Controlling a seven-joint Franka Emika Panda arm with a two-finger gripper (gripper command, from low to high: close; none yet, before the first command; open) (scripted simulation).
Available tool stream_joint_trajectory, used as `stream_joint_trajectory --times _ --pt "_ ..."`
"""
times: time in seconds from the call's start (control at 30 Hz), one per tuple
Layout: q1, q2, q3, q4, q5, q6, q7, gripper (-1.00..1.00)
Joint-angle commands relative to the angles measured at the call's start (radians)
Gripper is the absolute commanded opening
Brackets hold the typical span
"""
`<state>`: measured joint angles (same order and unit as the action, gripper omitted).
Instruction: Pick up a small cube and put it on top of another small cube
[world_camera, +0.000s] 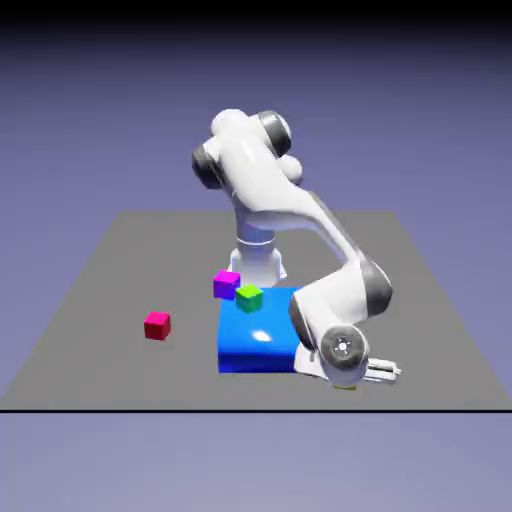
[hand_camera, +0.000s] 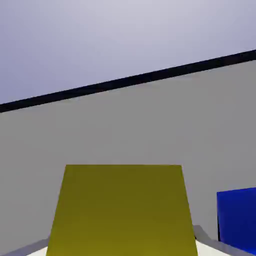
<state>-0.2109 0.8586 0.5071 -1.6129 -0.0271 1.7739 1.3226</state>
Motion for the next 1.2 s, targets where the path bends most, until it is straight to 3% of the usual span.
stream_joint_trajectory --times 0.0,0.7,0.9,1.03,1.07,1.17 --pt "0.000 -0.018 -0.036 -0.019 0.005 0.002 -0.026 -1.00" --pt "-0.002 -0.388 -0.797 -0.414 0.159 0.054 -0.582 -1.00" --pt "-0.094 -0.454 -0.908 -0.509 0.108 -0.038 -0.690 -1.00" --pt "-0.098 -0.401 -0.891 -0.627 0.136 0.129 -0.706 -1.00" --pt "-0.098 -0.401 -0.891 -0.627 0.136 0.129 -0.706 1.00" --pt "-0.096 -0.429 -0.900 -0.566 0.122 0.042 -0.698 1.00"
